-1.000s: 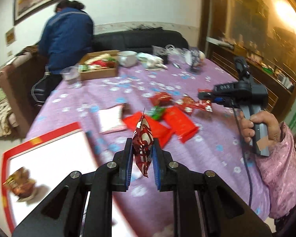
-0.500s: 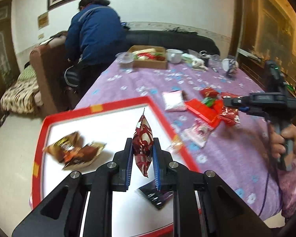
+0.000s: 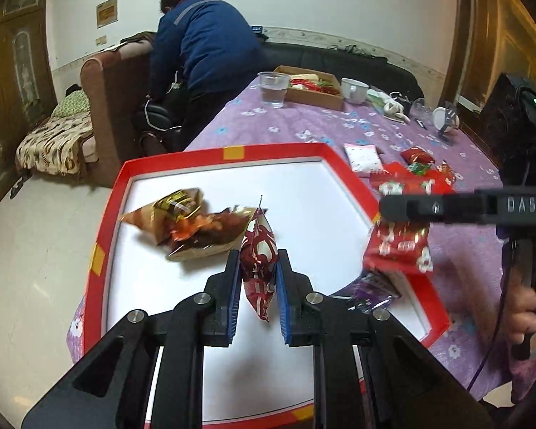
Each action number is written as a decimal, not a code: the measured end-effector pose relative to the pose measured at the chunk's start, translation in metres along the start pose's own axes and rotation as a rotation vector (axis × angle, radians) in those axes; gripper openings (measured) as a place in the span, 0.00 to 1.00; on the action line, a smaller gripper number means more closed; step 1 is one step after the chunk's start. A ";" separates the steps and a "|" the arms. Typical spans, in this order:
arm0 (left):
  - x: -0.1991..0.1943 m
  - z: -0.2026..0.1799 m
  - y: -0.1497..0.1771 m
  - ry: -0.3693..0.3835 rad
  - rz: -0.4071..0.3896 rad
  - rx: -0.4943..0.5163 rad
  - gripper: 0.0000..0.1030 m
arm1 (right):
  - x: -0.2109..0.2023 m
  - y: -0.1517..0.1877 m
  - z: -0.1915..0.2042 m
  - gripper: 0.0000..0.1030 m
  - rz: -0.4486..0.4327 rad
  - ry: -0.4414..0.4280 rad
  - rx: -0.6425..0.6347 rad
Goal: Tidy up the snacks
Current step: 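Carry the red packet to the tray and release with right tool while left holds candy, then lower the red-and-white candy onto the tray and open the left tool, then grasp the pink Lotso candy with the right tool while left grasps white packet, then carry the Lotso candy and white packet over the tray with both tools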
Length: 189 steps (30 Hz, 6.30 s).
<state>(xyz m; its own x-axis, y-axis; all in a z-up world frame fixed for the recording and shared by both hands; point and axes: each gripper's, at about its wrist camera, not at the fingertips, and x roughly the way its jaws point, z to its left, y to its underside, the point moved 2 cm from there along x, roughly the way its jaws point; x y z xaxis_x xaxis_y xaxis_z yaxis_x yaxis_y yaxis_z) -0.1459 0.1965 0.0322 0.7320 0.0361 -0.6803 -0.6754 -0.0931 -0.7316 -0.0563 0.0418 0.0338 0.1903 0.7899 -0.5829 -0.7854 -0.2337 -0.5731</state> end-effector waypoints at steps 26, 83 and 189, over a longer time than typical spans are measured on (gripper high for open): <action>-0.037 0.097 -0.007 -0.273 -0.106 -0.116 0.48 | 0.000 0.038 -0.047 0.52 0.101 -0.094 0.220; 0.169 -0.172 -0.141 -0.106 0.195 0.198 0.75 | -0.062 0.023 -0.123 0.34 0.071 0.478 -0.103; 0.000 0.004 -0.057 -0.281 -0.198 -0.040 0.35 | -0.025 -0.003 -0.011 0.34 -0.212 -0.035 0.024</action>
<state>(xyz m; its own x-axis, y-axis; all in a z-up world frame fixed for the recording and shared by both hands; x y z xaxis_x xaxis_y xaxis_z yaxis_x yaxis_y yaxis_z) -0.1073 0.2058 0.0738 0.7914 0.3297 -0.5148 -0.5144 -0.0957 -0.8522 -0.0520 0.0162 0.0440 0.3327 0.8391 -0.4304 -0.7440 -0.0469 -0.6666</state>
